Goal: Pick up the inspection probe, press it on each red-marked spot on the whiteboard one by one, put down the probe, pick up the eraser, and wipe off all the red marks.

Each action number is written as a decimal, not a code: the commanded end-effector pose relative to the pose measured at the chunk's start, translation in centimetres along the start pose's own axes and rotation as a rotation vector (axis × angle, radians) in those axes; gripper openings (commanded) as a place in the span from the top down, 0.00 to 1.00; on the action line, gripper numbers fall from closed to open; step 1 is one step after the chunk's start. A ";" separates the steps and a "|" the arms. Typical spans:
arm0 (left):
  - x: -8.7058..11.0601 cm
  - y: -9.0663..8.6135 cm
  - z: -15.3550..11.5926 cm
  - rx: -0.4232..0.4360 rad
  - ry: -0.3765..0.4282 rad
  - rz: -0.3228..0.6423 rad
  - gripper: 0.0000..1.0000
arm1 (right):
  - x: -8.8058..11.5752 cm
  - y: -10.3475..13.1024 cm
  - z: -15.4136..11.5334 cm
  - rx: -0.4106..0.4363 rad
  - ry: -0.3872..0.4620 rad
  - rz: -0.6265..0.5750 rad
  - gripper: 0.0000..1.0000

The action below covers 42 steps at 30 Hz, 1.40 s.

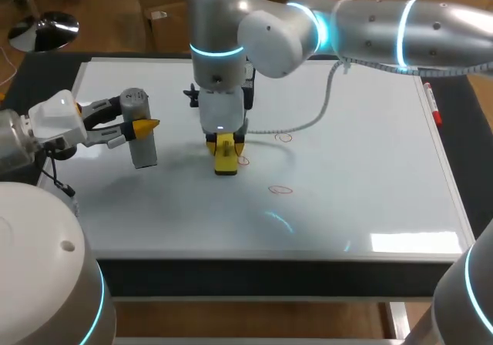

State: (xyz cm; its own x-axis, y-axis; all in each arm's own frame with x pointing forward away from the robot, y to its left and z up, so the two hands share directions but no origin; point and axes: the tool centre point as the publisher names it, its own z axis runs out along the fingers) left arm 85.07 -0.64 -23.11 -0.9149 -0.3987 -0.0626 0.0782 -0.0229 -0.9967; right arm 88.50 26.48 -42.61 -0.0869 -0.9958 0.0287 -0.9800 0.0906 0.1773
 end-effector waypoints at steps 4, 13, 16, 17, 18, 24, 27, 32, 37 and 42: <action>0.0 -0.1 0.0 0.000 -0.001 0.001 1.00 | 1.7 0.3 1.0 0.006 -0.004 0.027 1.00; 0.0 -0.1 0.0 0.000 -0.001 0.001 1.00 | 4.2 0.8 1.3 0.003 -0.003 0.085 1.00; 0.0 -0.1 0.0 0.000 -0.001 0.001 1.00 | 5.0 1.0 1.2 0.005 -0.002 0.104 1.00; 0.0 -0.1 0.0 0.000 -0.001 0.001 1.00 | 5.2 1.0 1.1 0.005 -0.001 0.110 1.00; 0.0 -0.1 0.0 0.000 -0.001 0.001 1.00 | 5.4 1.1 1.1 0.005 0.000 0.112 1.00; 0.0 -0.1 0.0 0.000 -0.001 0.001 1.00 | 6.2 1.4 0.6 0.013 0.005 0.132 1.00; 0.0 -0.1 0.0 0.000 -0.001 0.001 1.00 | 6.2 1.6 -0.3 0.029 0.011 0.138 1.00; 0.0 -0.1 0.0 0.000 -0.001 0.001 1.00 | 6.4 1.7 -2.5 0.064 0.033 0.135 1.00; 0.0 -0.1 0.0 0.000 -0.001 0.001 1.00 | 6.9 1.7 -4.6 0.092 0.056 0.132 1.00; 0.0 -0.1 0.0 0.000 -0.001 0.001 1.00 | 7.6 1.7 -5.8 0.108 0.068 0.142 1.00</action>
State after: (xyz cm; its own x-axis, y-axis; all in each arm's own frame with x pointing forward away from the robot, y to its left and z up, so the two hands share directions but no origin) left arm 85.06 -0.61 -23.10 -0.9150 -0.3985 -0.0623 0.0780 -0.0231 -0.9967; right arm 87.45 19.68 -37.47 -0.2182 -0.9691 0.1150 -0.9715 0.2269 0.0682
